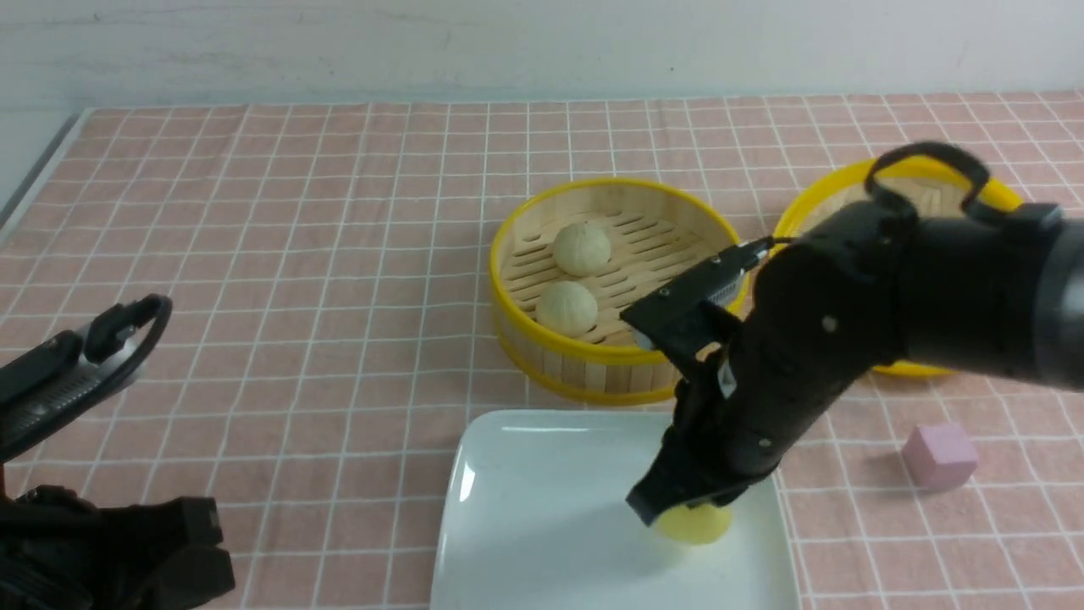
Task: Put the steamed buns into the plate on the pink tablecloth.
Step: 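Move the steamed bun from the bamboo steamer onto the white plate with the right gripper, then reach into the bamboo steamer and grasp a bun with the left gripper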
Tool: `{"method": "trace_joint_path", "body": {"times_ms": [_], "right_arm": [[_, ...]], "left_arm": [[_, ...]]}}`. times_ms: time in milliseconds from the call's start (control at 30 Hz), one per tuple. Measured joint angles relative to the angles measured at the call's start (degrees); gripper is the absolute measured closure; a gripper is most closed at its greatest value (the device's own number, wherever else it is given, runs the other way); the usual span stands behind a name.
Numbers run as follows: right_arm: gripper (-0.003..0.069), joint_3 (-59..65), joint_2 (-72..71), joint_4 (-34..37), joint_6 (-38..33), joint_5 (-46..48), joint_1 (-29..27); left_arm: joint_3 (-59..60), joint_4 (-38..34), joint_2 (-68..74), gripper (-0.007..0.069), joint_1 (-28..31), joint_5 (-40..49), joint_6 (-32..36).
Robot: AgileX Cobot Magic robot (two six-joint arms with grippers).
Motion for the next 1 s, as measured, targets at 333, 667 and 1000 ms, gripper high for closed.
{"method": "trace_joint_path", "body": {"times_ms": [333, 667, 1000], "right_arm": [[0.0219, -0.19, -0.92, -3.30, 5.37, 1.39, 2.22], [0.0379, -5.62, -17.44, -14.40, 4.34, 19.61, 2.22], [0.0672, -1.68, -39.72, -19.70, 4.34, 28.01, 2.22]], "left_arm": [[0.00, 0.13, 0.00, 0.0490, 0.00, 0.00, 0.00], [0.00, 0.13, 0.00, 0.0480, 0.00, 0.00, 0.00], [-5.27, 1.77, 1.82, 0.0517, 0.00, -2.92, 0.32]]}}
